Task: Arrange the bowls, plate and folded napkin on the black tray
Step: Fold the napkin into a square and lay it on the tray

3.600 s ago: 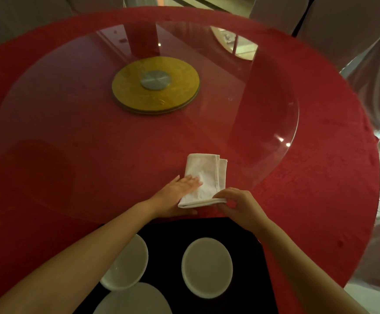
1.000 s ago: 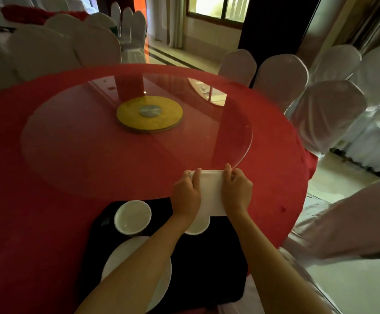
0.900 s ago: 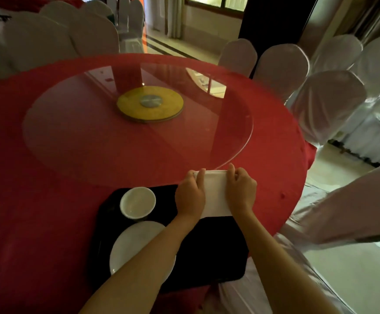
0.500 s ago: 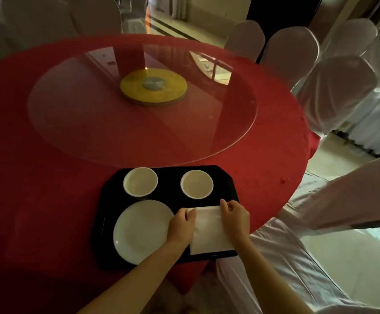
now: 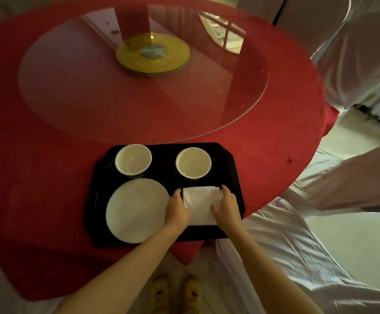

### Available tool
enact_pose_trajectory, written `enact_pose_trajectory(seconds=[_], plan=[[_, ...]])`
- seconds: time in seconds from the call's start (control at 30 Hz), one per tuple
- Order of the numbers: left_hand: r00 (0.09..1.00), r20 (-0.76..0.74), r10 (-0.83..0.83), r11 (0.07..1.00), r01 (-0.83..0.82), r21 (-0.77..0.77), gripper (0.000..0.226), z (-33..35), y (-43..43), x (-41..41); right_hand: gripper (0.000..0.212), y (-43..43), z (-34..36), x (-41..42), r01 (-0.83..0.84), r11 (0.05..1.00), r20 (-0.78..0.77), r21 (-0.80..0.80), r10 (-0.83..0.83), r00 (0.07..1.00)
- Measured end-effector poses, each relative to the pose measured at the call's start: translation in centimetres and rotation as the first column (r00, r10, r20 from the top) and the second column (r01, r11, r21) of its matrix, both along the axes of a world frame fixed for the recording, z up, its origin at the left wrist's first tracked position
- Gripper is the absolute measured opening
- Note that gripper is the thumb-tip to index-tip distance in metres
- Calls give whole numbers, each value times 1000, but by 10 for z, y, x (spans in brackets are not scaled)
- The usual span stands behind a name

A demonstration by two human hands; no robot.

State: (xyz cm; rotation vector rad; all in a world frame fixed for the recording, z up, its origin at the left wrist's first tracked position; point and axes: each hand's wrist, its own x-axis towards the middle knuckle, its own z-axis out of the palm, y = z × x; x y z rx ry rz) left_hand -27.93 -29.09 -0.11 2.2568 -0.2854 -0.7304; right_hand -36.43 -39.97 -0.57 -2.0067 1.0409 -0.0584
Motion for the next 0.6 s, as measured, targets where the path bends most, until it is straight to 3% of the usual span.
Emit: enact_pose_trajectory(seconds=[0.13, 0.23, 0.3, 0.37, 0.47, 0.6], plan=[[991, 122, -64, 998, 61, 26, 53, -5, 3, -9, 60, 5, -3, 1, -82, 993, -5, -88, 82, 997], [968, 202, -150, 989, 146, 33, 68, -11, 11, -22, 62, 6, -4, -1, -165, 951, -66, -261, 153, 986], [898, 327, -294, 956, 275, 103, 65, -18, 14, -30, 60, 7, -7, -4, -277, 887, -90, -370, 263, 961], [781, 394, -485, 873, 404, 272, 61, -27, 14, -32, 57, 7, -14, -8, -435, 798, -177, -417, 398, 900], [676, 332, -657, 734, 476, 484, 58, -37, 14, -31, 61, 7, -26, -17, -529, 764, -278, -371, 452, 848], [650, 268, -712, 677, 531, 511, 57, -42, 17, -28, 65, 13, -32, -24, -517, 796, -289, -315, 438, 851]])
